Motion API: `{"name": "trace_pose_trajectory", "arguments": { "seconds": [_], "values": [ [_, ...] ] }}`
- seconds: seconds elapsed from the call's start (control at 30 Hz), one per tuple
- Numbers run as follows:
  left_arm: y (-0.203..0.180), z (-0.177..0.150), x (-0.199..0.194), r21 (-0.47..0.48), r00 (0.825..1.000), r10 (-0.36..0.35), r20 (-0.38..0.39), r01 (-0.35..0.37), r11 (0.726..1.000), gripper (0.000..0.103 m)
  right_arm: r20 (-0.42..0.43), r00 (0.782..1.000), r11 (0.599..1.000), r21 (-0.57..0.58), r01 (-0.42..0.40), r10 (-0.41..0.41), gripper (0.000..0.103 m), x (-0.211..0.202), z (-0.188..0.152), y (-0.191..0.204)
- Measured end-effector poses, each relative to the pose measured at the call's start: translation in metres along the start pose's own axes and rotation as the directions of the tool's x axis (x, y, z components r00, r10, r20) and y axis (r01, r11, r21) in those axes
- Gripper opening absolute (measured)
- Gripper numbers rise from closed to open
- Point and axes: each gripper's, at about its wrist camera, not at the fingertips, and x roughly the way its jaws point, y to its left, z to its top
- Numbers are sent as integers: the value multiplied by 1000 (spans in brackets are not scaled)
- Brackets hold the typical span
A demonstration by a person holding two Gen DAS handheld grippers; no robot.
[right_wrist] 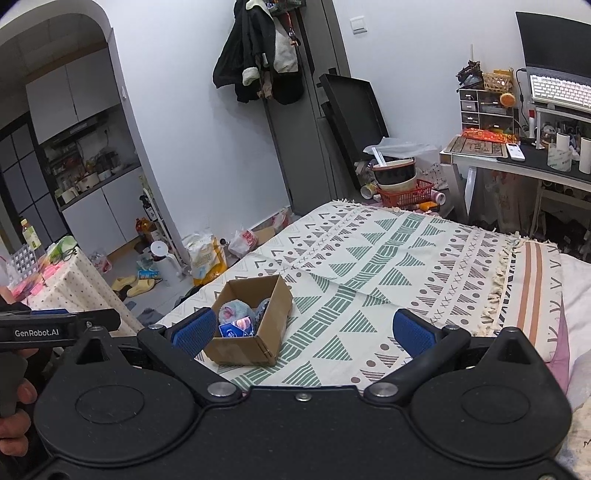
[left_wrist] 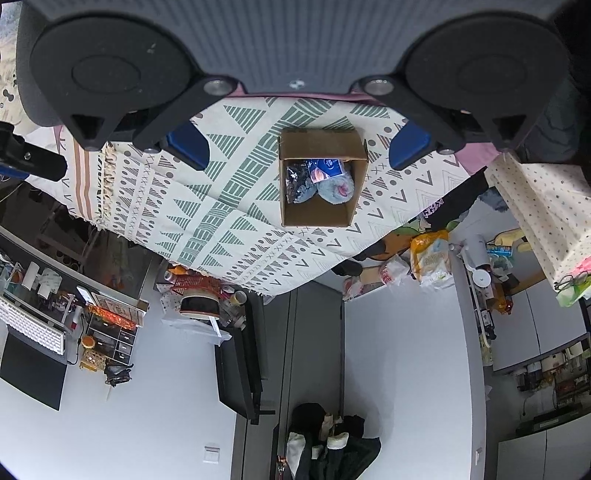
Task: Organize soft objects
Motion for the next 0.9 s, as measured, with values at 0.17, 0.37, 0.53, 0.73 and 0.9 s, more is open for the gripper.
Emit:
{"name": "trace_pose_trajectory", "arguments": {
  "seconds": [0.17,0.37,0.53,0.73,0.9],
  "values": [
    [0,0,-1,1,1000,2,0,-2,1000,103,-3,1000,1000,-5,-2,2,103,-2,-1,-2],
    [2,1,-5,-7,1000,-13,-5,13,1000,102,9,1000,1000,-24,-4,4,103,-8,-1,0],
    [1,2,-9,2,1000,-14,-3,14,1000,103,9,1000,1000,-30,6,-6,103,-9,-2,2],
    [0,2,-10,12,1000,-4,1,4,1000,102,7,1000,999,-34,10,-9,103,-10,-3,4],
    [-2,2,-10,12,1000,-14,-1,14,1000,103,14,1000,999,-46,9,-9,103,-12,-3,7]
  ]
}}
